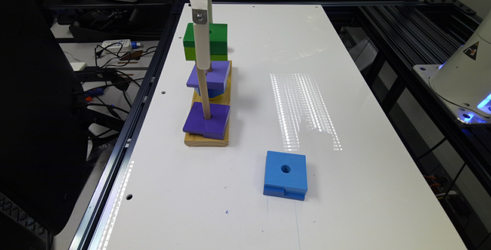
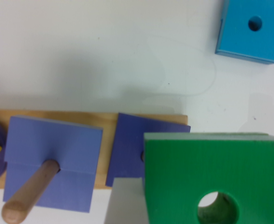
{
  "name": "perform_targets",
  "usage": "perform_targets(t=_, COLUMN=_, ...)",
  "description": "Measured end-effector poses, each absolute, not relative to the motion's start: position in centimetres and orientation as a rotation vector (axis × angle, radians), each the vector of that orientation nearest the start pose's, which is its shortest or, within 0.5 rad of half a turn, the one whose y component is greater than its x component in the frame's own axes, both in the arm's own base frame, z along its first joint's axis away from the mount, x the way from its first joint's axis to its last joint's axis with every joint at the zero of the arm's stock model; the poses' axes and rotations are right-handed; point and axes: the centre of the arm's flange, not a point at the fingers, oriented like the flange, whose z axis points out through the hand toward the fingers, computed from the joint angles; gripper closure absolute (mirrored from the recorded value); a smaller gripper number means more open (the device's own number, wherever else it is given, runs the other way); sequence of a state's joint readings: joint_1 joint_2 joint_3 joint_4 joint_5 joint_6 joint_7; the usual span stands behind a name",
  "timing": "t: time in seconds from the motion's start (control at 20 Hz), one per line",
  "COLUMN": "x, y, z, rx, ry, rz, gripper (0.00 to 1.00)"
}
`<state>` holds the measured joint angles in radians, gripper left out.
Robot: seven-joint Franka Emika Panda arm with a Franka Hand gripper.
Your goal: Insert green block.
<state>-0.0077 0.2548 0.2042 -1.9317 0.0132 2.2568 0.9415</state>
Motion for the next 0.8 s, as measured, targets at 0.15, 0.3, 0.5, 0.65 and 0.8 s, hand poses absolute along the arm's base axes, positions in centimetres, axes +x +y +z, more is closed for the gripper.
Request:
perform_targets(t=0.15, x=60.75, y=11.24, z=36.62, rx=-2.827, ry=1.135, rz=-0.050, gripper=1.00)
perform_targets(t=0.3, x=60.98, y=11.26, z=36.65, rx=-2.825, ry=1.135, rz=-0.053, gripper=1.00)
perform_targets(t=0.5, x=61.24, y=11.30, z=36.54, rx=-2.823, ry=1.134, rz=-0.052, gripper=1.00)
perform_targets(t=0.65, x=61.26, y=11.32, z=36.38, rx=-2.824, ry=1.134, rz=-0.049, gripper=1.00)
perform_targets(t=0.8, x=61.45, y=11.35, z=35.67, rx=-2.821, ry=1.134, rz=-0.048, gripper=1.00)
